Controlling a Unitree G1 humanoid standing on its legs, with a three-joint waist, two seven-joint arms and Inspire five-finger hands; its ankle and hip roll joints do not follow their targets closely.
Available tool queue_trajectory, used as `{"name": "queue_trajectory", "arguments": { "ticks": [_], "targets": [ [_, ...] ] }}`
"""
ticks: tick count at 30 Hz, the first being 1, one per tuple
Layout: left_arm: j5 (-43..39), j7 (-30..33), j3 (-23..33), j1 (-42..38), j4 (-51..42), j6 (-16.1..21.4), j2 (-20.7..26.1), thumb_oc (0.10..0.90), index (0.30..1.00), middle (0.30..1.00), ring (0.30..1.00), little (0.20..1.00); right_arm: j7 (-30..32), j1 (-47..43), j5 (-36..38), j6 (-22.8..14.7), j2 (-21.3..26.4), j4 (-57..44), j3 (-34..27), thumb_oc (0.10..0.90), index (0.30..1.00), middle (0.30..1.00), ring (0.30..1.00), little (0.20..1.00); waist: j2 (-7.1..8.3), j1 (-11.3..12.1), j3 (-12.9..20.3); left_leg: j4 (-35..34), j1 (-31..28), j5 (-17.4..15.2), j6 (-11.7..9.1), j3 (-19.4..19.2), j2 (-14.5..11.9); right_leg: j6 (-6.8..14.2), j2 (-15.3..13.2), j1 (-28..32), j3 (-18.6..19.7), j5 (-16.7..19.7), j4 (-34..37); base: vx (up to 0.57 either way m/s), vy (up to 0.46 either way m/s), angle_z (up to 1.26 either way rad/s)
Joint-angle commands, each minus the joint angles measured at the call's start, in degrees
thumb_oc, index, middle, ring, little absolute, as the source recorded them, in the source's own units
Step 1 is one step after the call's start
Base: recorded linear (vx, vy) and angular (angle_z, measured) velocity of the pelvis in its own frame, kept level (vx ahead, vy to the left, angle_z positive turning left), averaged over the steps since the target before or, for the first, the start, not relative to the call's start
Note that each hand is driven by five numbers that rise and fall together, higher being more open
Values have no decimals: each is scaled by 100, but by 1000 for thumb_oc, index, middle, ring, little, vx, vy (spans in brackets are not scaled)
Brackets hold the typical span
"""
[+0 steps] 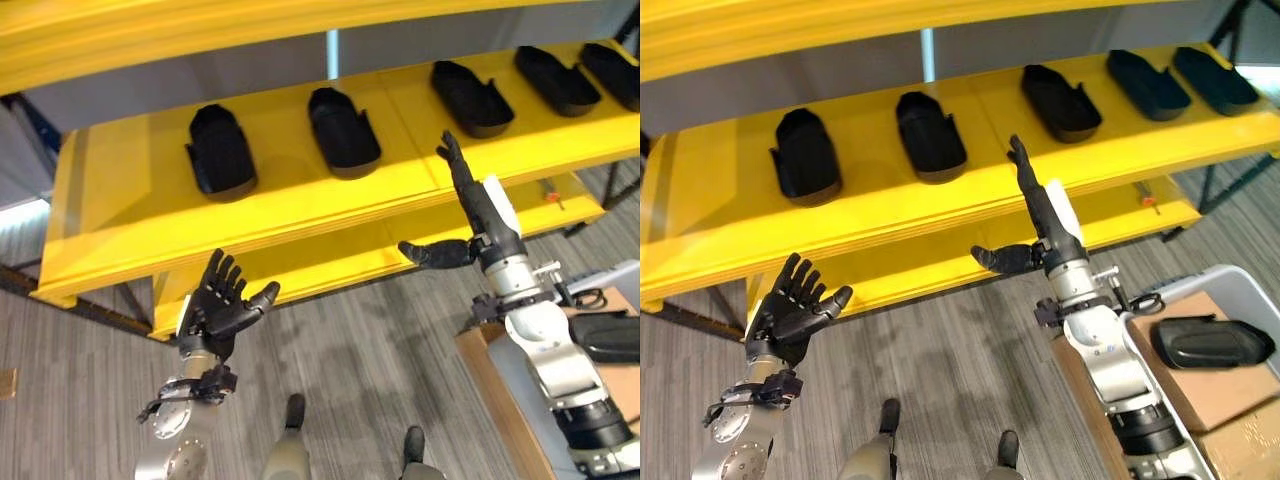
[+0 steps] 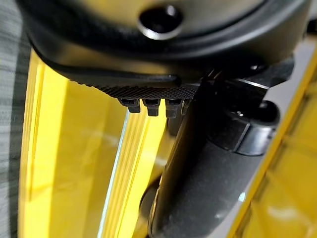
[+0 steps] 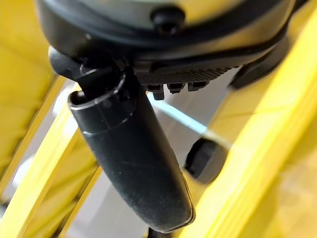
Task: Move parts from the plastic box to the shelf.
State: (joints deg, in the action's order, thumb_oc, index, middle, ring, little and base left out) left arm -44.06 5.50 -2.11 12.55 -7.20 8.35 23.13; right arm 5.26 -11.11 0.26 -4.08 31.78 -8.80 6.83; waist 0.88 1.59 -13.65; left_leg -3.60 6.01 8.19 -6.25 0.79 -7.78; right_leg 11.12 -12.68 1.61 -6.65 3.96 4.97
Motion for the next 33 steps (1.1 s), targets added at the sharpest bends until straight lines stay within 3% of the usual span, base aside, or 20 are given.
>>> {"name": "queue_trajectory", "arguments": {
  "ticks": [1,3,7,10,13,14,17,19,20,21,22,23,24,25,26,28,33],
  "targets": [
    [329,-247,58,-167,-171,362,141,900,1000,1000,1000,1000,61,-410,320,-830,43,-536,-446,900,1000,1000,1000,1000,142,-3,772,-83,-35,-157,166,149,-280,-454,384,106,-76,-596,-352,-61,-154,-30],
    [380,-284,78,-103,-151,342,36,900,1000,1000,1000,1000,41,-71,406,-900,-28,-615,-598,900,1000,1000,1000,1000,89,-155,743,-118,-103,-42,89,90,-477,-567,590,25,74,-730,-477,-81,-173,-15],
    [442,-247,92,-73,-113,359,-22,900,1000,1000,1000,1000,81,5,494,-959,-73,-614,-576,900,1000,1000,1000,1000,74,-234,666,-140,-118,145,25,62,-712,-706,883,-196,351,-821,-682,-111,-172,-21],
    [501,-219,175,-28,-132,389,-81,900,1000,1000,1000,1000,98,71,596,-1024,-48,-631,-603,900,1000,1000,1000,1000,96,-310,626,-140,-47,472,-67,19,-1024,-879,1224,-395,617,-829,-752,-126,-268,-49],
    [572,-188,235,6,-114,418,-184,900,1000,1000,1000,1000,132,207,646,-1108,-69,-653,-661,900,1000,1000,1000,1000,137,-320,593,-106,-77,767,-55,4,-1217,-1017,1467,-399,800,-808,-716,-57,-284,-43],
    [575,-208,213,21,-98,427,-239,900,1000,1000,1000,1000,134,317,625,-1116,-31,-650,-731,900,1000,1000,1000,1000,168,-286,539,100,-69,826,35,78,-1167,-1078,1490,-322,876,-768,-660,-44,-270,-44],
    [568,-264,147,30,-105,416,-267,900,1000,1000,1000,1000,143,504,643,-1133,-35,-652,-846,900,1000,1000,1000,1000,190,-226,444,433,94,781,182,445,-818,-1123,1420,-170,875,-717,-531,-31,-145,-28],
    [600,-329,106,56,-99,411,-263,900,1000,1000,1000,1000,133,631,625,-1141,-36,-646,-938,900,1000,1000,1000,1000,203,-194,384,346,379,432,333,705,-151,-1108,1352,-35,813,-717,-425,18,-76,17],
    [601,-334,85,79,-98,435,-274,900,1000,1000,1000,1000,115,715,596,-1139,-44,-651,-965,900,1000,1000,1000,1000,165,-160,339,288,573,432,337,841,258,-1094,1393,0,837,-665,-404,44,-33,37],
    [602,-334,82,78,-96,437,-272,900,1000,1000,1000,1000,114,720,595,-1138,-46,-655,-968,900,1000,1000,1000,1000,175,-171,341,307,582,422,345,848,278,-1088,1377,7,826,-673,-399,34,-18,50],
    [628,-343,62,66,-73,445,-269,900,1000,1000,1000,1000,118,722,557,-1134,-68,-654,-952,900,1000,1000,1000,1000,141,-129,307,332,775,436,383,1000,628,-1075,1409,20,857,-644,-393,53,-4,11],
    [677,-357,41,80,-86,463,-291,900,1000,1000,1000,1000,136,669,480,-1140,-109,-603,-879,900,1000,1000,1000,1000,80,-58,265,411,1049,441,438,1288,1181,-1059,1530,55,1030,-599,-407,111,11,-18],
    [756,-346,61,101,-144,492,-321,900,1000,1000,1000,1000,153,515,386,-1143,-179,-542,-728,900,1000,1000,1000,1000,19,92,247,537,1161,398,482,1887,1742,-1089,1723,108,1486,-599,-436,91,15,-67],
    [756,-346,64,99,-145,491,-323,900,1000,1000,1000,1000,155,508,384,-1145,-178,-538,-726,900,1000,1000,1000,1000,9,103,252,551,1183,400,480,1879,1730,-1086,1735,90,1498,-581,-435,106,51,-91],
    [712,-384,105,172,-200,500,-373,900,1000,1000,1000,1000,50,441,391,-1152,-220,-547,-631,900,1000,1000,1000,1000,-35,110,285,586,1045,325,547,2171,1778,-1098,1887,95,1851,-612,-470,44,33,-154],
    [722,-402,97,176,-199,525,-390,900,1000,1000,1000,1000,14,479,375,-1153,-263,-566,-631,900,1000,1000,1000,1000,-54,99,318,509,859,326,578,2277,1705,-1088,1924,90,2007,-585,-440,70,82,-177],
    [650,-393,31,137,-171,559,-433,900,1000,1000,1000,1000,-131,1059,557,-1119,-437,-739,-897,900,1000,1000,1000,1000,-53,-160,494,668,694,35,689,2066,1656,-1018,1748,137,2203,-609,-318,121,144,-51]
  ]
}}
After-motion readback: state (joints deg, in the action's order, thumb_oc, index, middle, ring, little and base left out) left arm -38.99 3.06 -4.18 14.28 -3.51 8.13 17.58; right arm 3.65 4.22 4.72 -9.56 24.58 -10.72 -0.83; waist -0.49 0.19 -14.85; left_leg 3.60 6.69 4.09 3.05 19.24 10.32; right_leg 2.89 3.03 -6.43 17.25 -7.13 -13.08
